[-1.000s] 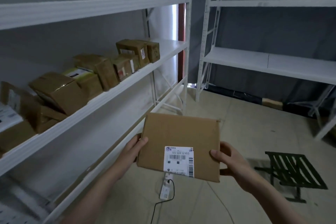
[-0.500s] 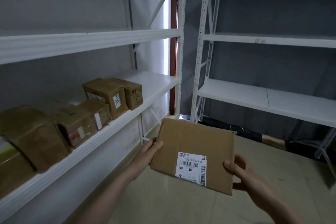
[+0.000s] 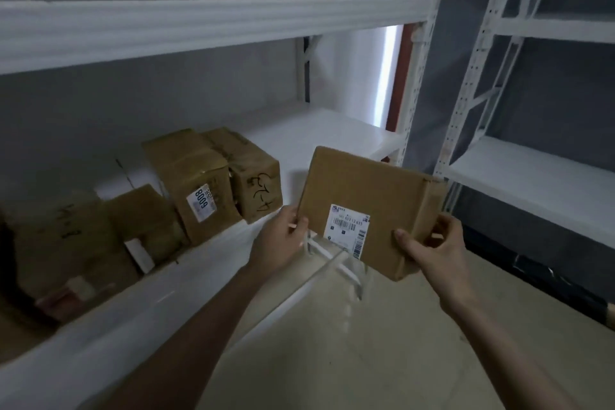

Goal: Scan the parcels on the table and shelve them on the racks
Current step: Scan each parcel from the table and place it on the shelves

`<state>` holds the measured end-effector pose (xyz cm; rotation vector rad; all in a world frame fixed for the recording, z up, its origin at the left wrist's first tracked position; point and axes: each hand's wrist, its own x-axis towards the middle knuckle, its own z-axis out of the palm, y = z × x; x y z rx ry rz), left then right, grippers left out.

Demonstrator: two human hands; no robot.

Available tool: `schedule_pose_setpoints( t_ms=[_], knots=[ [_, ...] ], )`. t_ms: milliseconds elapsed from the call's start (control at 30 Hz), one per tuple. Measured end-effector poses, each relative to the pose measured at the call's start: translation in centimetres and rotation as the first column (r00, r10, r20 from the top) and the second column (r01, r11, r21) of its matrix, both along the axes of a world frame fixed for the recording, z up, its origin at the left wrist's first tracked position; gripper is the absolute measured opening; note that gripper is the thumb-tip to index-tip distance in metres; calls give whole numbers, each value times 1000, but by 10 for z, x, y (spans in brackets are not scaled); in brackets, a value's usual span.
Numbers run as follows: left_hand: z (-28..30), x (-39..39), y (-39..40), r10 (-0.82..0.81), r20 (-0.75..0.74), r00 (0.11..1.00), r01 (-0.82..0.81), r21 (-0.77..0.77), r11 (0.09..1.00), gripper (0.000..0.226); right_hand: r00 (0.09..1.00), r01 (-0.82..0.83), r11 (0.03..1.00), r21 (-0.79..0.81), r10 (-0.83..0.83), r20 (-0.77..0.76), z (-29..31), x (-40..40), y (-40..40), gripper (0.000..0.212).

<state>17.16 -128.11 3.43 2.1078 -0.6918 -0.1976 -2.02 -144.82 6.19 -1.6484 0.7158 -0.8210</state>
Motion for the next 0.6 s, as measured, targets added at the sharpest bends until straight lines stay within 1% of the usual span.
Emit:
schedule_pose_setpoints(
  t_ms=[100,167,267,367,433,533,600],
  knots=[
    [-6,26,-14,157,85,984,-167,125,978,33,1000,-29,988,-154,29,-5,17,54,-34,70],
    [-6,33,-18,204,154,967,-228,161,960,35,999,-50,973,-224,53,6,22,90,-49,81],
    [-5,36,-21,248,297,922,-314,201,928,35,994,-109,956,-274,108,-19,21,141,-53,86],
    [-4,36,-23,248,438,864,-398,295,869,34,984,-178,922,-344,162,-75,14,184,-40,95],
    [-6,31,-19,232,475,849,-430,364,826,32,977,-214,907,-363,190,-101,9,204,-26,99],
    [-15,21,-5,205,530,823,-460,410,788,29,960,-278,877,-391,247,-129,-1,220,-7,102],
    [-18,15,5,193,524,829,-471,470,747,33,948,-317,853,-415,286,-136,-8,225,2,106]
  ],
)
